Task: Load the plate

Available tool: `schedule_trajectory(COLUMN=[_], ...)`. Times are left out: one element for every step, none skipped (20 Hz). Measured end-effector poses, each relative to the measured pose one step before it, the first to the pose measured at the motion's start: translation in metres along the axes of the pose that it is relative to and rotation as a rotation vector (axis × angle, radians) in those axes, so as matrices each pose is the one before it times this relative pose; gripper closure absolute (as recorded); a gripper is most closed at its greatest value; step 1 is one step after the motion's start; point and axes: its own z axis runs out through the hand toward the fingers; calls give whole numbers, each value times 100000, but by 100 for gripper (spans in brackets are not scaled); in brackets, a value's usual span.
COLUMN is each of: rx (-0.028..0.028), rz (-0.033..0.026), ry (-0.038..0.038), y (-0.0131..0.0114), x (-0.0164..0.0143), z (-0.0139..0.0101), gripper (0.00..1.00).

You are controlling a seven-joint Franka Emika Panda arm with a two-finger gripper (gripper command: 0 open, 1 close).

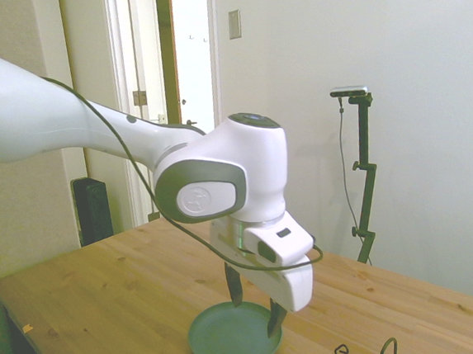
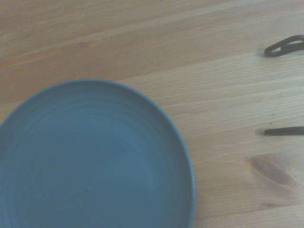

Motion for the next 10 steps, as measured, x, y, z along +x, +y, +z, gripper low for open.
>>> schedule_trajectory(rx=[354,131,-86,524,201,189,-158,-223,-286,250], rz=[480,29,150,-62,-349,-66,-227,-393,-390,-229], ry=[-1619,-1359,-1474,-1446,-1667,-1613,-1252,-1242,-1297,-1127], y=[292,165,89,-30,-30,-29,-35,-28,-40,-67], x=[782,713,628,568,478,420,377,268,178,114], z=[398,503,556,665,676,680,674,666,584,455], gripper=[0,0,0,0,0,0,0,0,0,0])
